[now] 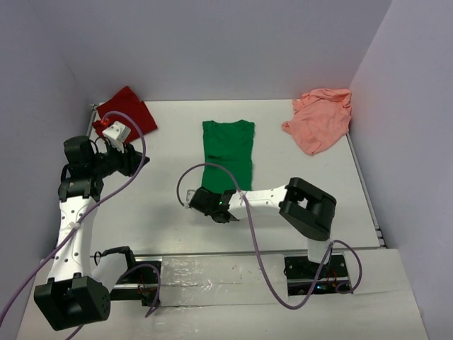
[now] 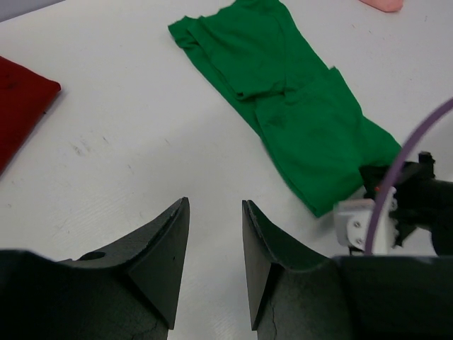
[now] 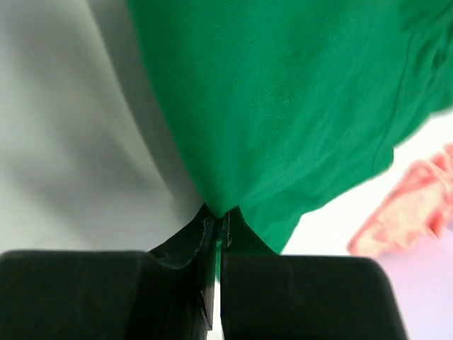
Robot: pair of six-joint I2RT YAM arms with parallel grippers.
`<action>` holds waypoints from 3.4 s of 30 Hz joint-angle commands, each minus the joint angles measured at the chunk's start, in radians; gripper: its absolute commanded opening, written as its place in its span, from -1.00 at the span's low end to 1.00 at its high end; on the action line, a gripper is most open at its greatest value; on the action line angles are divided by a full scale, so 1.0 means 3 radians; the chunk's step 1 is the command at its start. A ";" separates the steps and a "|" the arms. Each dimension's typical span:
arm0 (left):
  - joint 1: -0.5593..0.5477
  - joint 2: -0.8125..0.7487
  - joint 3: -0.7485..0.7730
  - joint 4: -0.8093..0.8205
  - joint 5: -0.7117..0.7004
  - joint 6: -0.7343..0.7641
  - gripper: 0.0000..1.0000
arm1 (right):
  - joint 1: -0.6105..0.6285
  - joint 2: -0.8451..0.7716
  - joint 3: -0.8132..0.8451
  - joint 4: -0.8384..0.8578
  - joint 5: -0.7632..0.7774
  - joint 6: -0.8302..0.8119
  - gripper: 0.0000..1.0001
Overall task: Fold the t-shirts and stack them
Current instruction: Grab one side of the 2/3 rectangular tshirt with right arm, then fold the long partially folded tshirt into a neat square
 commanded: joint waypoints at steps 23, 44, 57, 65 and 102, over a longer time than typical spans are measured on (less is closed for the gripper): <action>-0.0012 -0.0147 0.0143 -0.0114 0.0143 0.0054 -0.09 | -0.0472 0.0023 0.1556 -0.1053 -0.0515 -0.0133 -1.00; -0.0007 -0.0142 0.0143 -0.0139 0.0179 0.0069 -0.09 | -0.0867 0.0249 0.2237 -0.0618 0.0099 -0.0308 -1.00; -0.0012 -0.0183 0.0245 -0.0374 0.0205 0.0176 -0.09 | 0.0411 -0.0881 0.1475 -0.1758 -0.0442 0.0685 -1.00; -0.0012 -0.0443 0.0261 -0.0681 0.0072 0.0330 -0.07 | 0.0555 -0.0897 0.1193 -0.1886 -0.1185 0.0751 -1.00; -0.0012 0.0037 -0.0006 -0.0334 0.0261 0.0442 -0.07 | -0.0596 0.1220 0.2717 -0.0424 -0.0867 -0.0252 -0.27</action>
